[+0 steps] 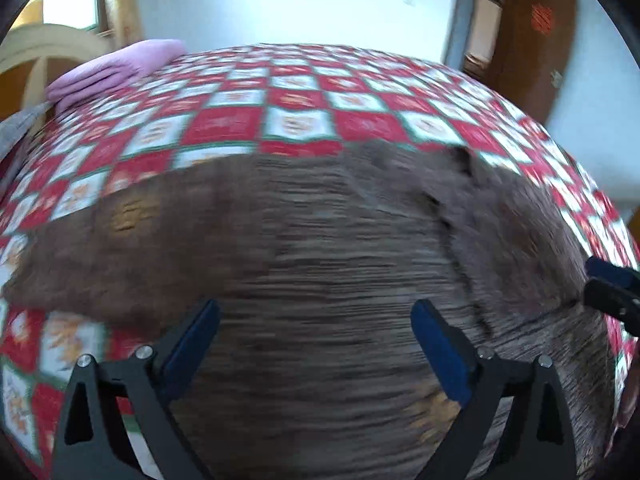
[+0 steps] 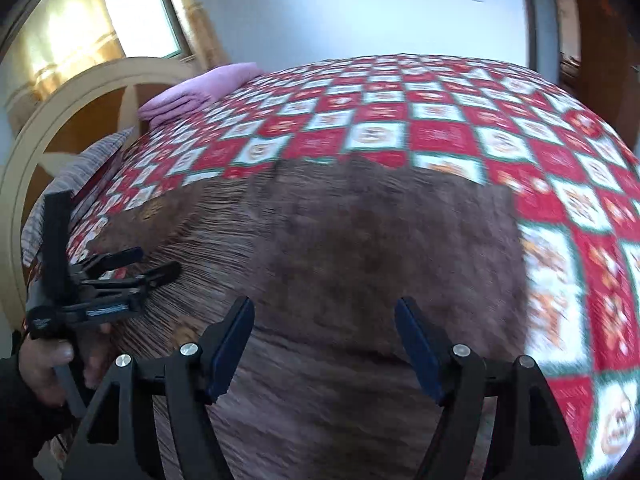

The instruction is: Fold small clothes

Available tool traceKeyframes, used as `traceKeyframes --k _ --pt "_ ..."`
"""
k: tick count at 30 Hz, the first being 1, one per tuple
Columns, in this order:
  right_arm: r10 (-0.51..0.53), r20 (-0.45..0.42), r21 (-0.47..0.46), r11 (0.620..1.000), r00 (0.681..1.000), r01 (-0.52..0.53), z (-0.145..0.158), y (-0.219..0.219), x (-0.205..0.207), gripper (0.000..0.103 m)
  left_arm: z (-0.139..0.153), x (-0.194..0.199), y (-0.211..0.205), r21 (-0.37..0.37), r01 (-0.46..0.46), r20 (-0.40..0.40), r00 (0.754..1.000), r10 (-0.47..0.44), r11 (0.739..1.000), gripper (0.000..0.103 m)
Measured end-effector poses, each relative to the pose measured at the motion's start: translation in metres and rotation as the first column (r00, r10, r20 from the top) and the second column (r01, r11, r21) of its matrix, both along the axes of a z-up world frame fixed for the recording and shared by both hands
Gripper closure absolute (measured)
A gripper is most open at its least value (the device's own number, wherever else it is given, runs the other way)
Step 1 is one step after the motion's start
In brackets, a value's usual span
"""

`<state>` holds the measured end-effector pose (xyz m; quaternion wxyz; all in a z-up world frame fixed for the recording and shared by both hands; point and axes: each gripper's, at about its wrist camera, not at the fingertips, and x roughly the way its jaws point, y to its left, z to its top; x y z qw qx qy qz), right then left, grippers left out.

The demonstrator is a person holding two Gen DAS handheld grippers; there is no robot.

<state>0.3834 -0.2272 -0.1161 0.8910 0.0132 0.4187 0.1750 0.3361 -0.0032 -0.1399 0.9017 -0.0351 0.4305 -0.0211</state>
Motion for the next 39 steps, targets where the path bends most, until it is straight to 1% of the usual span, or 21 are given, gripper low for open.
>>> traceKeyframes --k 2,4,5,6,8,10,12,14,17,18,19,22,23,24,26,28,29,32,36,37,39 --pt "0.030 -0.090 -0.003 1.000 0.996 -0.030 -0.020 0.024 0.019 0.029 0.008 -0.008 0.028 -0.008 -0.042 0.019 0.999 0.042 0.999 0.004" --pt "0.052 -0.128 -0.001 0.999 0.990 -0.052 -0.036 0.044 0.024 0.028 0.012 -0.014 0.054 0.005 -0.085 0.034 0.996 0.085 0.996 0.004" --pt "0.065 -0.095 -0.052 0.996 0.993 -0.070 -0.039 0.056 0.019 0.028 0.014 -0.019 0.068 0.013 -0.106 0.039 0.994 0.105 0.994 0.004" --pt "0.079 -0.036 -0.136 0.987 0.996 -0.083 -0.041 0.069 0.012 0.027 0.014 -0.022 0.077 0.018 -0.121 0.042 0.992 0.120 0.993 0.004" --pt "0.085 0.001 -0.195 0.977 0.996 -0.083 -0.046 0.077 0.003 0.025 0.012 -0.031 0.107 0.034 -0.170 0.043 0.985 0.168 0.985 0.004" --pt "0.081 0.013 -0.183 0.980 0.997 -0.078 -0.048 0.075 0.003 0.025 0.007 -0.037 0.135 0.040 -0.222 0.036 0.975 0.220 0.974 0.004" --pt "0.077 0.012 -0.149 0.986 0.997 -0.075 -0.048 0.071 0.004 0.025 -0.002 -0.039 0.166 0.025 -0.294 0.005 0.956 0.294 0.955 0.004" --pt "0.080 0.015 -0.128 0.989 0.997 -0.077 -0.047 0.067 0.004 0.023 -0.008 -0.043 0.196 -0.040 -0.370 -0.030 0.929 0.369 0.928 0.005" --pt "0.085 0.022 -0.130 0.988 0.996 -0.082 -0.047 0.068 0.002 0.022 -0.011 -0.049 0.224 -0.155 -0.444 -0.052 0.896 0.441 0.883 0.006" --pt "0.085 0.026 -0.139 0.987 0.996 -0.081 -0.047 0.069 0.001 0.022 -0.012 -0.051 0.232 -0.203 -0.461 -0.060 0.887 0.459 0.864 0.007" --pt "0.085 0.029 -0.147 0.986 0.996 -0.080 -0.048 0.070 0.001 0.021 -0.013 -0.051 0.237 -0.254 -0.473 -0.069 0.879 0.472 0.844 0.012" --pt "0.085 0.037 -0.158 0.984 0.996 -0.078 -0.048 0.071 -0.001 0.021 -0.018 -0.047 0.247 -0.395 -0.479 -0.098 0.871 0.482 0.784 0.023" --pt "0.084 0.039 -0.156 0.985 0.996 -0.077 -0.048 0.071 -0.001 0.021 -0.020 -0.044 0.249 -0.432 -0.481 -0.104 0.867 0.487 0.763 0.028" --pt "0.084 0.039 -0.152 0.985 0.996 -0.077 -0.048 0.071 -0.001 0.021 -0.022 -0.039 0.251 -0.465 -0.478 -0.108 0.866 0.488 0.745 0.030" --pt "0.082 0.039 -0.137 0.988 0.996 -0.076 -0.048 0.068 -0.001 0.021 -0.024 -0.031 0.254 -0.493 -0.483 -0.115 0.861 0.496 0.724 0.036" --pt "0.081 0.040 -0.119 0.990 0.996 -0.075 -0.047 0.066 -0.001 0.021 -0.027 -0.026 0.259 -0.530 -0.487 -0.115 0.853 0.510 0.695 0.037" --pt "0.080 0.040 -0.109 0.991 0.996 -0.075 -0.046 0.064 -0.001 0.021 -0.030 -0.022 0.261 -0.538 -0.490 -0.121 0.850 0.512 0.686 0.037" --pt "0.079 0.040 -0.088 0.993 0.996 -0.076 -0.046 0.061 -0.001 0.021 -0.035 -0.016 0.266 -0.520 -0.511 -0.104 0.833 0.543 0.685 0.038" --pt "0.079 0.038 -0.067 0.995 0.996 -0.076 -0.046 0.059 -0.001 0.021 -0.037 -0.010 0.273 -0.499 -0.535 -0.080 0.812 0.579 0.682 0.048" --pt "0.078 0.038 -0.063 0.995 0.996 -0.076 -0.046 0.059 0.000 0.021 -0.037 -0.008 0.276 -0.490 -0.542 -0.078 0.807 0.585 0.682 0.055" --pt "0.078 0.038 -0.053 0.996 0.996 -0.076 -0.045 0.058 0.000 0.021 -0.037 -0.009 0.278 -0.471 -0.552 -0.076 0.803 0.591 0.688 0.075"
